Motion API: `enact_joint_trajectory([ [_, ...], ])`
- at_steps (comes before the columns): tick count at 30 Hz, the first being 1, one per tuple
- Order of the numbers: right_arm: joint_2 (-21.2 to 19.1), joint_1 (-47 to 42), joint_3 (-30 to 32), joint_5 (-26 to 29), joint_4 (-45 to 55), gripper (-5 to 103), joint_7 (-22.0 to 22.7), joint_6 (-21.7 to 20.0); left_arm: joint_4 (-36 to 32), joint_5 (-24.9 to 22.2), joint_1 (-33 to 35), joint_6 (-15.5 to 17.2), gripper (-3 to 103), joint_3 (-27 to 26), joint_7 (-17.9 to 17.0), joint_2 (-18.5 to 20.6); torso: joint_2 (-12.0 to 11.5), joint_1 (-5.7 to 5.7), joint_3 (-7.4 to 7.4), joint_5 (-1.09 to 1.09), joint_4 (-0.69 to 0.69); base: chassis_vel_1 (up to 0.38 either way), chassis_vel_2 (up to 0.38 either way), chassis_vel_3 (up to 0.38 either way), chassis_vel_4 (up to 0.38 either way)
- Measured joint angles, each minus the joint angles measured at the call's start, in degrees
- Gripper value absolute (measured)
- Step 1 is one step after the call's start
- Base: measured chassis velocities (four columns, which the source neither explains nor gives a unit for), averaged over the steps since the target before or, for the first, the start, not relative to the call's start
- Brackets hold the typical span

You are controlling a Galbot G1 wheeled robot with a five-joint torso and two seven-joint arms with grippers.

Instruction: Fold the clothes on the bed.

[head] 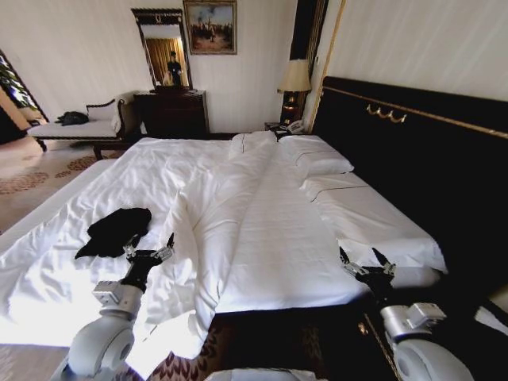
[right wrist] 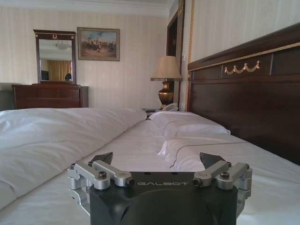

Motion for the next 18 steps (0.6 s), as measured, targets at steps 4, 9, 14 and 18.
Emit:
enact_joint_trajectory([
  [4,0.1,0.5,-0.3,-0.1,-0.4,100,0.4,0.3,0.1,0.0,0.3,-0.1,100,-0.2,0.6,0.2,0.0,0.01,0.0,-0.01,0.0,-0.032,0.132,0.018,-0.138],
  [9,0.2,0.6,-0.6,-0.3,-0.6,100,0.4,0.4,-0.2,-0.3,0.0,-0.1,100,-0.1,0.7,0.3,0.0,-0.01,0.0,0.0,0.0,0.037,0.137,-0.035,-0.139],
  [14,0.1,0.8,-0.6,-0.2,-0.6,100,0.8,0.4,-0.2,-0.9,-0.8,0.0,100,-0.4,0.7,0.5,0.0,-0.01,-0.01,0.0,-0.01,0.11,0.158,-0.11,-0.157],
  [18,0.0,0.8,-0.5,-0.1,-0.6,100,0.9,0.3,-0.3,-1.1,-1.0,0.0,100,-0.6,0.7,0.5,0.0,-0.01,0.0,0.0,0.0,0.15,0.2,-0.132,-0.196],
])
